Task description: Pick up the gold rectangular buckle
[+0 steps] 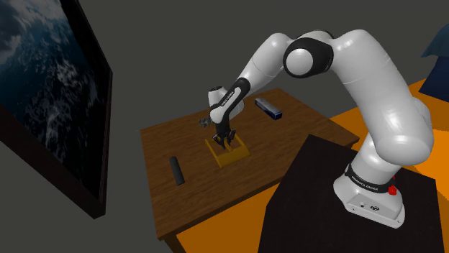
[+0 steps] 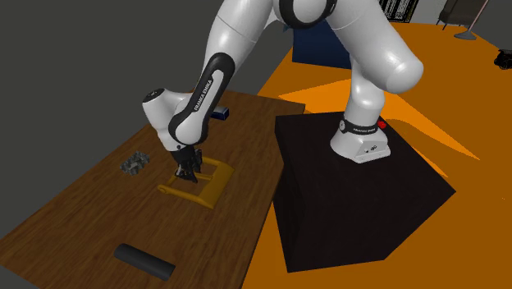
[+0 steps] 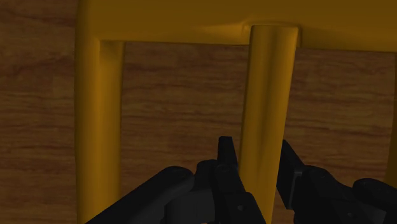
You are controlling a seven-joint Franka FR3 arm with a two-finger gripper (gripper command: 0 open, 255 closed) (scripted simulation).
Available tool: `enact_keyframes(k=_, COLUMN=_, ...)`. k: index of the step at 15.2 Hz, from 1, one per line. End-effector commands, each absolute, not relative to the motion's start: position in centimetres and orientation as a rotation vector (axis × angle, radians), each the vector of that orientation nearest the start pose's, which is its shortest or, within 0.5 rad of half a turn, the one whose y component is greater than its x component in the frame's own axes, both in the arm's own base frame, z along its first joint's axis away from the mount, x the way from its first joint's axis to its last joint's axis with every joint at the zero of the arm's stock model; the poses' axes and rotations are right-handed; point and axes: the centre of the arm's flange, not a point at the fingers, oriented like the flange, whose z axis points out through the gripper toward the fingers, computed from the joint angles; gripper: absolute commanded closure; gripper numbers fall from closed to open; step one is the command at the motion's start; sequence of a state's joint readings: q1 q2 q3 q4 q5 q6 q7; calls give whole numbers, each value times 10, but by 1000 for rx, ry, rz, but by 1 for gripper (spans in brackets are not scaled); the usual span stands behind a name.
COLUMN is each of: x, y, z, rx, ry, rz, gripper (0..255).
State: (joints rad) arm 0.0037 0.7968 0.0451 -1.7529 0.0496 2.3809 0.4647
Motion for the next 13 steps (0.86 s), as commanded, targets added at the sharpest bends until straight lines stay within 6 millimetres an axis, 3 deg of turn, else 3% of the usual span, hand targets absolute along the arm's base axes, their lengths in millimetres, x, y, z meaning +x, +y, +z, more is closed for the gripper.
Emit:
enact_keyframes(k=1, x=635, y=30, z=114, rx=-3026, ry=717, rz=279, gripper=255)
enact_keyframes(k=11, x=635, y=30, z=167, rx=-3026, ry=717, rz=279, gripper=255)
enact_keyframes(k=13, x=635, y=30, z=168, rx=-3026, ry=717, rz=279, gripper=255)
